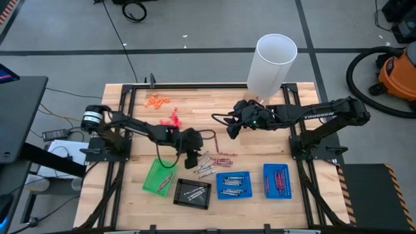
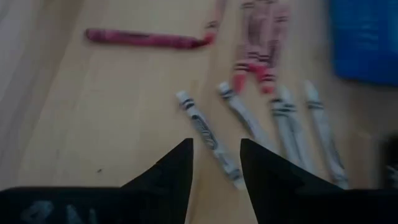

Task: Sort crayons
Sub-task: Put the white crayon into the black basket

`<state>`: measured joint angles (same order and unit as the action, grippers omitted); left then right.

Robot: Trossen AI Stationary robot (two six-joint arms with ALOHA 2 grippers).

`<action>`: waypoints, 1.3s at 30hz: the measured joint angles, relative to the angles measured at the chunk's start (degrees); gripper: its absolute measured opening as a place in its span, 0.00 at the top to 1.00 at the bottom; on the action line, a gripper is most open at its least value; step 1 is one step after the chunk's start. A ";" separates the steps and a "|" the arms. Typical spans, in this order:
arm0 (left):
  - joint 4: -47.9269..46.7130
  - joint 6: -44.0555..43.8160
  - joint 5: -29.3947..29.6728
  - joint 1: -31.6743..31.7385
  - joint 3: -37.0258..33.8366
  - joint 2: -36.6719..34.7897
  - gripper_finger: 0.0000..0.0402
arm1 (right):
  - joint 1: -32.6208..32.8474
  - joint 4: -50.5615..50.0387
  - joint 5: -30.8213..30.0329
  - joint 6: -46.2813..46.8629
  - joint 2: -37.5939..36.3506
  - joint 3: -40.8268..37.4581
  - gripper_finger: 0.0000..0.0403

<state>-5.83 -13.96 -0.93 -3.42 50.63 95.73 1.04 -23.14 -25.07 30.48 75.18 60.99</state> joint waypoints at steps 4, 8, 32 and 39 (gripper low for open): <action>0.05 -4.73 9.57 -4.12 3.29 2.92 0.65 | 0.00 0.70 -0.23 -0.09 0.02 -0.02 0.58; -0.26 -9.61 17.98 -6.40 5.39 4.68 0.65 | 0.07 0.65 -0.36 -0.20 0.02 0.01 0.58; 3.29 -16.69 11.66 -2.94 4.09 10.85 0.65 | 0.70 2.05 -0.67 -0.49 0.07 -0.01 0.58; 1.84 -16.89 11.52 -2.93 4.22 10.95 0.66 | 0.70 2.08 -0.80 -1.12 0.09 -0.01 0.58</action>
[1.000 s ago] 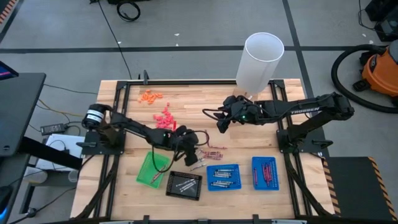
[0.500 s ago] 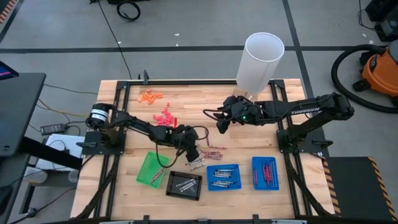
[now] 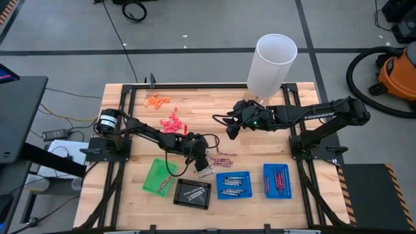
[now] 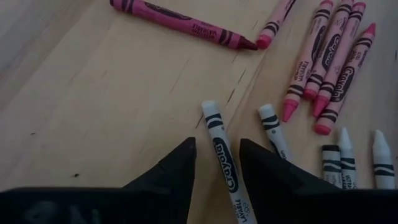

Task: Sort crayons
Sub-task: Put the white crayon into the black basket

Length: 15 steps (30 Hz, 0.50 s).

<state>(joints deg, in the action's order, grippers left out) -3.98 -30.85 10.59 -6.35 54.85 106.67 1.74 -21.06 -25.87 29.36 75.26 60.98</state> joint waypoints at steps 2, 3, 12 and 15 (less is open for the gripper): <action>-0.40 -0.04 0.00 0.00 0.00 0.04 0.69 | 0.00 0.02 0.00 -0.52 0.00 -0.01 0.58; -0.58 -0.19 -0.19 -0.02 0.00 0.04 0.71 | 0.00 0.04 -0.01 -0.61 0.00 0.00 0.58; -1.96 -1.79 -2.00 0.09 -0.07 0.04 0.97 | 0.00 0.68 0.04 -0.61 0.00 -0.01 0.58; -2.04 -2.16 -2.49 0.13 -0.11 -0.27 0.95 | 0.00 0.87 0.32 -0.87 0.00 -0.01 0.58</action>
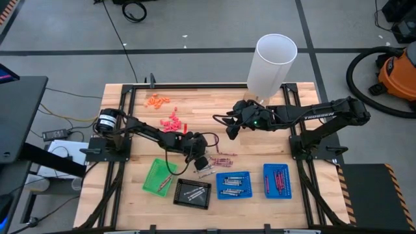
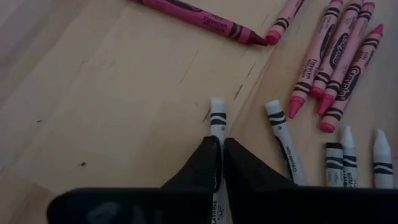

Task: Sort crayons
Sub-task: Put the white crayon into the black basket

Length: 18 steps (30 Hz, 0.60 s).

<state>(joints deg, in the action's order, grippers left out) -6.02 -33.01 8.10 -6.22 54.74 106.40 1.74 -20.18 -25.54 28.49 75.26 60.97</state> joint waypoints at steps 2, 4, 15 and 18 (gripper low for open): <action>-0.46 0.01 -0.29 0.00 -0.07 -0.73 0.95 | 0.00 0.00 0.05 -0.06 0.00 0.01 0.58; -1.98 0.02 -0.53 0.26 -0.34 -2.10 0.94 | 0.00 0.00 0.05 -0.17 0.00 0.01 0.58; -7.13 4.69 -2.19 0.59 -0.34 -12.75 0.94 | 0.00 0.03 0.09 -1.69 0.00 0.00 0.58; -8.64 6.59 -4.18 0.59 -0.33 -15.43 0.94 | -0.28 0.27 0.09 -1.71 0.00 0.00 0.58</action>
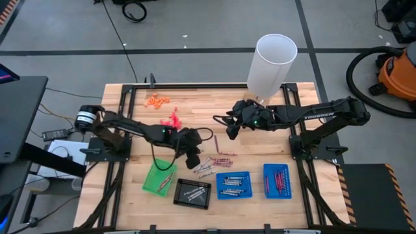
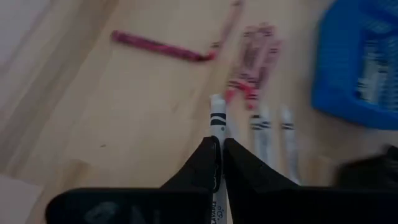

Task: Sort crayons
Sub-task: Put the white crayon into the black basket

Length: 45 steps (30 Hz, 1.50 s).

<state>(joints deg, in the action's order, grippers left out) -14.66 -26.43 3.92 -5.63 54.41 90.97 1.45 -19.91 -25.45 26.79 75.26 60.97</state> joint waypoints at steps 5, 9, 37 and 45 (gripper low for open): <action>0.29 4.20 -4.34 0.02 0.03 -3.74 0.94 | -0.04 0.68 0.00 -0.98 0.00 0.01 0.58; 1.07 5.90 -10.38 0.02 0.07 -4.50 0.94 | -0.04 0.84 -0.19 -1.07 0.00 0.00 0.58; 18.54 -6.19 -27.40 -10.74 0.17 8.24 0.94 | -0.47 0.69 -0.05 -1.44 0.00 0.02 0.58; 19.03 -6.95 -26.24 -11.53 0.11 9.19 0.84 | -0.48 0.99 0.01 -1.44 0.00 0.00 0.58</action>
<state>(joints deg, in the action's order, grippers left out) 4.37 -33.38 -22.32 -17.16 54.52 100.16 0.97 -18.92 -25.44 25.34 75.26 60.97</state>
